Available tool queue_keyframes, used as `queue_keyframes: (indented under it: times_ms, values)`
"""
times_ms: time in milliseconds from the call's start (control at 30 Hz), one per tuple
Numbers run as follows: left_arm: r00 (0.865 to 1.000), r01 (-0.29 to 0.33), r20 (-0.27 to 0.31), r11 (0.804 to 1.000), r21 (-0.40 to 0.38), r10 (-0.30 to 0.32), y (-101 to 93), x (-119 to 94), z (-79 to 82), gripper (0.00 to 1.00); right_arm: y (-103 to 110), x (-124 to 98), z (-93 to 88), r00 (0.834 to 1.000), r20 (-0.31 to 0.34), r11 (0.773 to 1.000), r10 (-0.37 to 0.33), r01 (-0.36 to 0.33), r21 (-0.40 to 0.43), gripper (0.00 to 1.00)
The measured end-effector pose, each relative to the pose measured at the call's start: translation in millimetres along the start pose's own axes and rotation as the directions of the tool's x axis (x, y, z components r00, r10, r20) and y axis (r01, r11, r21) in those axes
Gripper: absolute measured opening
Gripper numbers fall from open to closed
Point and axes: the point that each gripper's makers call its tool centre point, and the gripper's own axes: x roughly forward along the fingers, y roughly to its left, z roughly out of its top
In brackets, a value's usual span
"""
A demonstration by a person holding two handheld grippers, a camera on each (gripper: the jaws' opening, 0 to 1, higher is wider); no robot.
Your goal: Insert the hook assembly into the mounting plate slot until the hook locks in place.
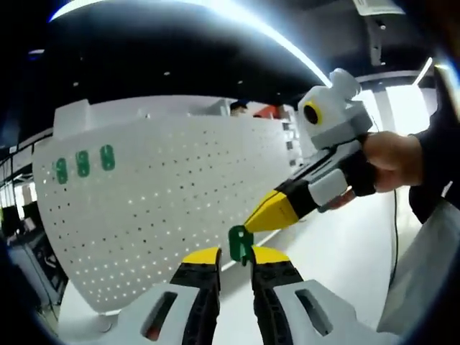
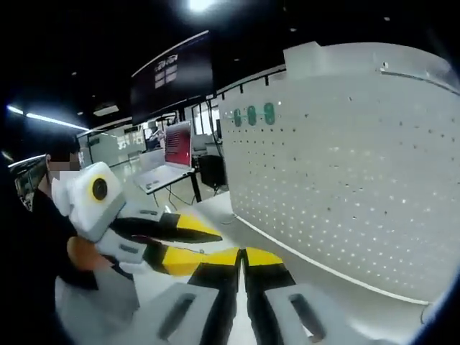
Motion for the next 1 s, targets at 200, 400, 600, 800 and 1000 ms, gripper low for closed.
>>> queue_keyframes:
  times_ms: [200,400,600,800,1000]
  values:
    - [1.0,0.002,0.002,1.0,0.028,-0.002,-1.2,0,0.6,0.09,10,1,2.4,1.0,0.001,1.0,0.019,-0.019,0.003,0.0]
    - [1.0,0.004,-0.003,0.999,0.048,-0.004,-1.8,0,-0.7,0.05,17,2,5.6,0.999,0.012,0.999,0.038,-0.038,0.014,0.0]
    - [1.0,0.005,-0.006,0.998,0.059,-0.005,-2.2,1,-1.9,0.04,18,2,4.9,0.999,0.01,0.999,0.046,-0.046,0.017,0.0]
    - [1.0,0.003,-0.005,0.999,0.048,-0.003,-1.3,0,-2.2,0.03,19,3,5.0,0.999,0.01,0.999,0.043,-0.043,0.004,0.01]
    - [1.0,-0.008,-0.017,1.0,0.027,0.008,3.0,0,-5.7,0.03,18,1,8.4,0.999,0.021,0.999,0.032,-0.031,-0.028,0.08]
